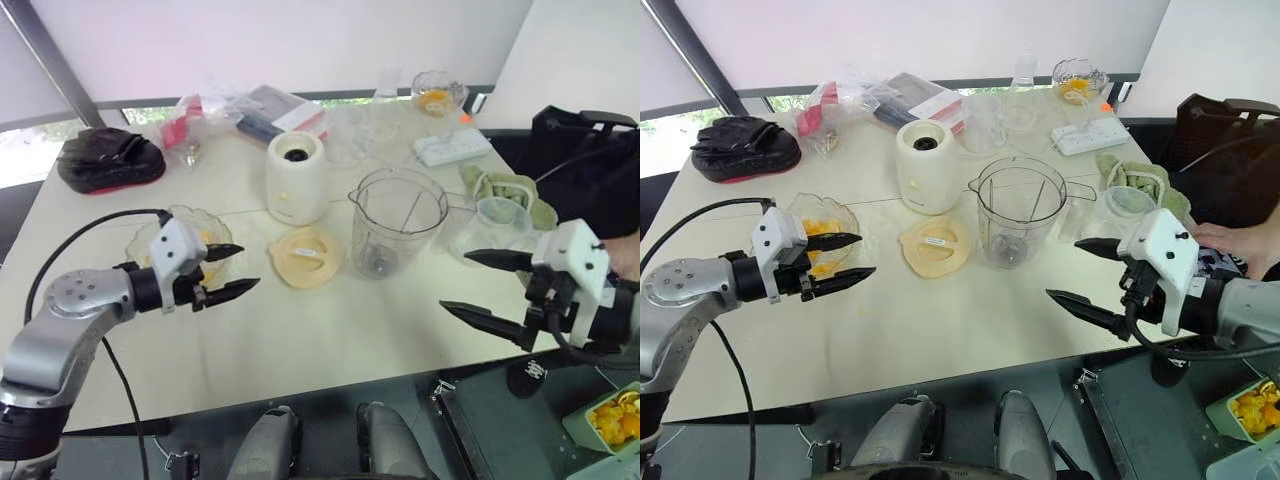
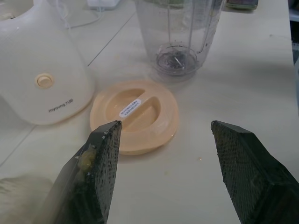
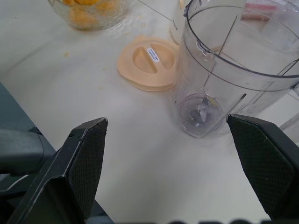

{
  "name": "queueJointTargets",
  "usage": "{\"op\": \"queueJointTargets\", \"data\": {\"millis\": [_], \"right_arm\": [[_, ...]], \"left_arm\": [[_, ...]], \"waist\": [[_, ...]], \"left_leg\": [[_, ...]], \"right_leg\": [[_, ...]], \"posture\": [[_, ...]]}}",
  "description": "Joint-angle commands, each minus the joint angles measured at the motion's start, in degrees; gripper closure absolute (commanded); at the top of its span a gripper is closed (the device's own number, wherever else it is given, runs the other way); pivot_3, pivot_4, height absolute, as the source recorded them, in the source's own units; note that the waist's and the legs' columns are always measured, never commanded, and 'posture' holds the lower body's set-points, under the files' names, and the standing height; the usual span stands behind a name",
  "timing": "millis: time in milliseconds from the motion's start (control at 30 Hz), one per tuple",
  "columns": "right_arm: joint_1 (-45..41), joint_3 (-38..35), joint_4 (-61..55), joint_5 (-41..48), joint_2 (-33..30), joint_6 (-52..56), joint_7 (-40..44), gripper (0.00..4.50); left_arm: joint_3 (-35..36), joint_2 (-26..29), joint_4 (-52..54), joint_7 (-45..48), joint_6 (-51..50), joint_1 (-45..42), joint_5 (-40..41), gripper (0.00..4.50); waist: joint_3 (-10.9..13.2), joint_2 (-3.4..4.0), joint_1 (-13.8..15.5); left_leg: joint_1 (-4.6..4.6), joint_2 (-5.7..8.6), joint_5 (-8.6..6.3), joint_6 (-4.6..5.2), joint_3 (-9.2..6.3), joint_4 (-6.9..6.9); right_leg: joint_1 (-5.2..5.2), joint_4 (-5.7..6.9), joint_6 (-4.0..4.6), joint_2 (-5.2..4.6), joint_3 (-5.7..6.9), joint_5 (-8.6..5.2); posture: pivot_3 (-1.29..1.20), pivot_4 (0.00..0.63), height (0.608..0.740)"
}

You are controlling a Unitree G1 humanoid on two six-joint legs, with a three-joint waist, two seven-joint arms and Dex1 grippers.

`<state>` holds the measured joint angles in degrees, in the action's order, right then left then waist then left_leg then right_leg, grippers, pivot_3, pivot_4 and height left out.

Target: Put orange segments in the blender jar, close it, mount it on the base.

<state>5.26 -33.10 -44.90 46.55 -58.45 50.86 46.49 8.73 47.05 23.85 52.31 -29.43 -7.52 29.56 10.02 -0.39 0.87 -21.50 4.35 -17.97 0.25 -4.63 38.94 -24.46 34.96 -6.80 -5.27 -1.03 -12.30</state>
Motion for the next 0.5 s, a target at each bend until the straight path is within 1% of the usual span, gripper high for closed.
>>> {"op": "queueJointTargets", "data": {"millis": [33, 100, 333, 500], "right_arm": [[-0.9, -0.4, -0.7, 1.0, -0.8, -0.3, -0.3, 0.23], [-1.0, -0.1, -0.5, 0.9, -0.8, -0.4, -0.4, 0.23], [-1.9, 1.1, 0.0, 0.6, -0.8, -0.6, -0.7, 0.23], [-2.2, 2.2, -0.2, 0.3, -0.6, -0.8, -1.1, 0.23]], "left_arm": [[1.8, 1.6, 2.6, 1.4, -1.1, 0.1, 2.3, 1.33], [1.5, 2.2, 3.0, 1.6, -2.1, 0.3, 2.5, 1.33], [2.2, 1.8, 3.9, 0.3, -4.7, -0.7, 4.5, 1.33], [1.8, 2.1, 3.0, 0.2, -4.8, -1.9, 4.4, 1.33]], "waist": [[0.0, 0.00, 0.0], [0.0, -0.01, -0.1], [0.1, -0.01, 0.0], [0.1, -0.01, 0.0]], "left_leg": [[0.00, 0.00, 0.00, 0.00, 0.00, 0.00], [0.00, 0.00, 0.00, 0.00, 0.00, 0.00], [-0.01, 0.00, 0.00, 0.00, 0.00, 0.00], [-0.01, 0.00, 0.00, 0.00, 0.01, 0.00]], "right_leg": [[0.00, 0.00, 0.00, 0.00, 0.00, 0.00], [0.00, 0.00, 0.00, 0.00, 0.00, 0.00], [-0.01, -0.01, 0.00, -0.01, 0.00, 0.00], [-0.01, -0.01, 0.00, -0.01, 0.00, 0.00]], "posture": [[0.00, 0.150, 0.740], [0.00, 0.150, 0.740], [0.00, 0.150, 0.740], [0.00, 0.150, 0.740]]}}
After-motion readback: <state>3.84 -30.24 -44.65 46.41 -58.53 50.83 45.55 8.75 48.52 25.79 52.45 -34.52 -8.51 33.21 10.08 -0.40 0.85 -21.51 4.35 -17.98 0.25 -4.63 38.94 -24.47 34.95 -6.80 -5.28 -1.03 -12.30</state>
